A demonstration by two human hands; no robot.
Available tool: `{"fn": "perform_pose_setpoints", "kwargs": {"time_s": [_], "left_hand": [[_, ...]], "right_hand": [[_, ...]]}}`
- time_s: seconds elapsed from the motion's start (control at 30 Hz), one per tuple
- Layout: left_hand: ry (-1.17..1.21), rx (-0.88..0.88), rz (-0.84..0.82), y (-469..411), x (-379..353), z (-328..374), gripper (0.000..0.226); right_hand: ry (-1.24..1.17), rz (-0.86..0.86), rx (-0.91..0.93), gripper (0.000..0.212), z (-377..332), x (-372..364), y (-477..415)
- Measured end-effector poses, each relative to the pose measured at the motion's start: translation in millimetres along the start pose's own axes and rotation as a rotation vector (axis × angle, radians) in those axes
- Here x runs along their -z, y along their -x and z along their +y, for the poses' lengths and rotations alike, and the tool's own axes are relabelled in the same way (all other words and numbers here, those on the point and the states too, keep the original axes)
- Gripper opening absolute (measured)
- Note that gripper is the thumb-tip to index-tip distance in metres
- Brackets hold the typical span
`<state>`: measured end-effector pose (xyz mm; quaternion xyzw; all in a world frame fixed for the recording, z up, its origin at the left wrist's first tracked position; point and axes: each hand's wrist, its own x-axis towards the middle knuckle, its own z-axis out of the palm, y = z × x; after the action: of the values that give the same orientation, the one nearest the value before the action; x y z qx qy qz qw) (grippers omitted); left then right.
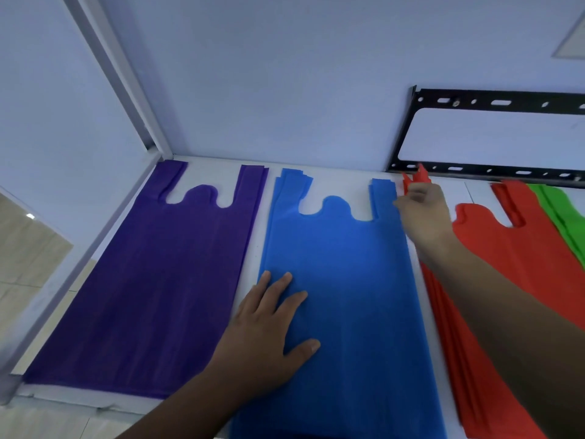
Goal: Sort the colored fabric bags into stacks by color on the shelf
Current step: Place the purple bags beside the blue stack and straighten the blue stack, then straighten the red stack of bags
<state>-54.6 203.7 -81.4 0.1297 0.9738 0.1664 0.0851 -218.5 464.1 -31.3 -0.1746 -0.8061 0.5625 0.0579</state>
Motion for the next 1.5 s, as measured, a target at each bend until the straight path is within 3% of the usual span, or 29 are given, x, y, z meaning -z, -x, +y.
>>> {"fn": "perform_pose_setpoints", "kwargs": {"time_s": [0.07,0.1,0.2,0.3,0.4,0.57,0.67,0.73,0.83,0.93,1.1,1.23,1.37,1.5], "left_hand": [[0.007,0.015,0.008,-2.4,2.9,1.0,0.08],[0.001,0.019,0.002,-3.4,3.8,1.9,0.08],[-0.038,0.011,-0.014,-5.0,3.3,3.4,0.081],[-0.044,0.013,-0.01,-5.2,0.7,3.0,0.081],[-0.04,0.013,-0.008,-4.9,-0.9,2.7,0.081],[-0.031,0.016,-0.02,-4.3,-0.8,-0.4,0.081],[-0.02,0.012,-0.024,-3.3,-1.2,-2.3,0.081],[-0.024,0.011,-0.016,-3.4,-2.2,-3.5,0.081],[-0.04,0.005,-0.016,-3.8,-2.9,-3.7,0.081],[-0.038,0.01,-0.008,-4.6,-2.1,-2.4,0.081],[-0.081,-0.014,-0.011,-6.7,6.7,4.7,0.08],[-0.152,-0.045,-0.069,-13.2,11.8,-1.6,0.083],[-0.21,-0.064,-0.078,-23.0,27.4,7.8,0.086],[-0.061,-0.254,0.046,-31.0,37.4,63.2,0.063]], "right_hand": [[0.038,-0.134,0.051,0.005,-10.6,-19.7,8.2],[0.093,-0.224,0.043,0.014,-14.7,-31.8,11.7],[0.42,-0.469,0.175,0.028,-25.9,-74.0,21.0],[0.713,-0.587,0.303,0.048,-35.1,-122.6,18.9],[0.842,-0.64,0.316,0.046,-41.1,-160.0,13.1],[0.91,-0.541,0.456,0.038,-40.4,-175.6,-1.7],[0.754,-0.39,0.64,0.056,-35.0,-162.2,-3.7],[0.75,-0.34,0.671,0.057,-28.7,-154.1,-0.2],[0.897,-0.449,0.559,0.055,-13.4,-148.5,11.2],[0.995,-0.603,0.58,0.058,-8.0,-150.0,18.4],[0.839,-0.629,0.459,0.075,-24.0,-142.7,25.1],[0.636,-0.479,0.505,0.051,-20.5,-100.7,46.6],[0.59,-0.384,0.454,0.034,7.1,-29.6,54.8],[0.538,-0.218,0.33,0.02,37.9,59.1,63.4]]}}
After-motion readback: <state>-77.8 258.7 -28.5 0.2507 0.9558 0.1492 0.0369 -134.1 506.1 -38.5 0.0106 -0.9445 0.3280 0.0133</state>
